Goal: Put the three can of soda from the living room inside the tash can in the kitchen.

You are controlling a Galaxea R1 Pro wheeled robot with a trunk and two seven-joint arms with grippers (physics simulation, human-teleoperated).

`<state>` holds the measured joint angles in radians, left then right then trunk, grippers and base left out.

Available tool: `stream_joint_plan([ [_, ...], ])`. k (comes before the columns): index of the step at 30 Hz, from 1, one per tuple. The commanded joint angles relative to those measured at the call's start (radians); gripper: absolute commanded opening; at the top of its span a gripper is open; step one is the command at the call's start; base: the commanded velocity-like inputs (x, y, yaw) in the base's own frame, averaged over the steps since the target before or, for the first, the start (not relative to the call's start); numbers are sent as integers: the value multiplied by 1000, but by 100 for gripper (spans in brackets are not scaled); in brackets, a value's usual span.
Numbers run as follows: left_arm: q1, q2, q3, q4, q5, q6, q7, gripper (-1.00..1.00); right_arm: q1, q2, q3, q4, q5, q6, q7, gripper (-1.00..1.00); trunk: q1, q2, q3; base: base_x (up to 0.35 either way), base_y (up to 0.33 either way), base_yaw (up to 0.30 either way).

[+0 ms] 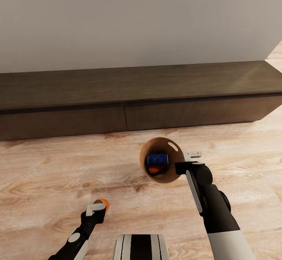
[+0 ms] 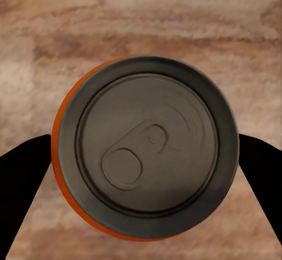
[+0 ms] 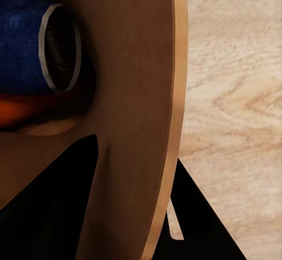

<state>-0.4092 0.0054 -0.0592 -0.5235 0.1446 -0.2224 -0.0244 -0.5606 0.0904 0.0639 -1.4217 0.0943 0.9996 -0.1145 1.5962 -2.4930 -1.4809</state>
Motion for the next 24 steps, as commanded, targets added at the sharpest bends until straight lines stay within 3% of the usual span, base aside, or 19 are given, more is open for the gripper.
stream_joint_plan([
  [1,0,0,1,0,0,0,1,-100,0,0,1,0,-11,-1,1,-100,0,0,0,0,0,0],
  [17,0,-1,0,-1,0,0,1,-100,0,0,2,0,-11,-1,1,-100,0,0,0,0,0,0],
  [24,0,-1,-1,0,0,1,1,-100,0,0,2,0,-11,-1,1,-100,-27,49,22,0,0,0],
])
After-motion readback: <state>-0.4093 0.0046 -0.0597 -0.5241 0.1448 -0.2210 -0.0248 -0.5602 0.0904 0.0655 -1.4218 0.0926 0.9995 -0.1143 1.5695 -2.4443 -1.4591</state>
